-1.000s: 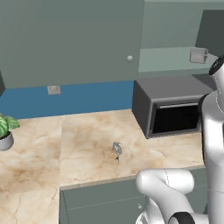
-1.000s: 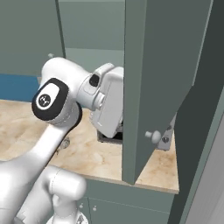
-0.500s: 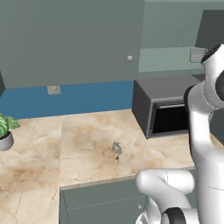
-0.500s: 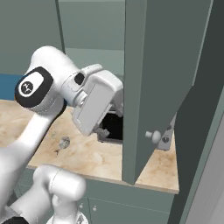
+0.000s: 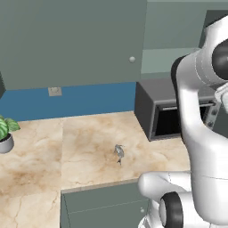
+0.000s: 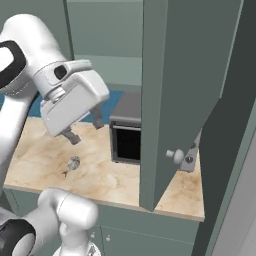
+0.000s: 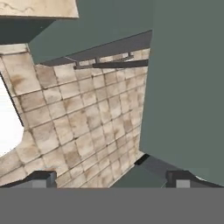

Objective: Retrieve the tupperware from the cabinet, then place the raw meat into the tupperware to avoid contamination.

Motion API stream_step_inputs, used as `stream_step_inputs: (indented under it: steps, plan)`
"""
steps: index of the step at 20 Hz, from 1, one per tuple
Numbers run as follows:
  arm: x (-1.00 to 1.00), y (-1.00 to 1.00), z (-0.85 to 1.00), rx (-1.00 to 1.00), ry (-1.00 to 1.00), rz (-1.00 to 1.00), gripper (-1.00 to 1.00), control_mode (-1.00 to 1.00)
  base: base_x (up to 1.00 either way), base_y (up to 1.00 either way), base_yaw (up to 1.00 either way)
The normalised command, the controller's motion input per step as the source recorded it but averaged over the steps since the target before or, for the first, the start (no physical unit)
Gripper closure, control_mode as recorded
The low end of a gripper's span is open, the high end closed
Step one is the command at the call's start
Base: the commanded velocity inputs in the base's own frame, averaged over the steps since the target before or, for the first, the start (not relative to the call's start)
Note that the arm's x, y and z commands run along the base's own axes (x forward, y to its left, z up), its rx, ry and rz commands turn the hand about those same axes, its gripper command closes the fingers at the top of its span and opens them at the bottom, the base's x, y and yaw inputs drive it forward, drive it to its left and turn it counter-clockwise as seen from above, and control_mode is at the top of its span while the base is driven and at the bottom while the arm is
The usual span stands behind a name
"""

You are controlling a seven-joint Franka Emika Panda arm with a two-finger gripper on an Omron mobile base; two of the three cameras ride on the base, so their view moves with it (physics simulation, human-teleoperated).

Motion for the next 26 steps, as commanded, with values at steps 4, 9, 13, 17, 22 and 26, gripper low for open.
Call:
stream_step_inputs:
  steps: [4,9,13,17,22,26]
  plan:
    - [0.11,0.91,-0.47,0.23,0.04,0.02,-1.0,-1.0,0.0,0.0,0.0]
    - [0.01,0.68,-0.57,0.09,0.03,0.28,-1.0,-1.0,0.0,0.0,0.0]
    - [0.27,0.47,-0.32,0.22,0.03,0.26,-1.0,-1.0,0.0,0.0,0.0]
    - [0.49,0.37,-0.14,0.25,-0.04,0.2,-1.0,-1.0,0.0,0.0,0.0]
    - [0.52,0.08,0.0,0.35,-0.28,-0.02,-1.0,-1.0,0.0,0.0,0.0]
    - [0.48,0.08,0.0,0.27,-0.34,-0.18,-1.0,-1.0,0.0,0.0,0.0]
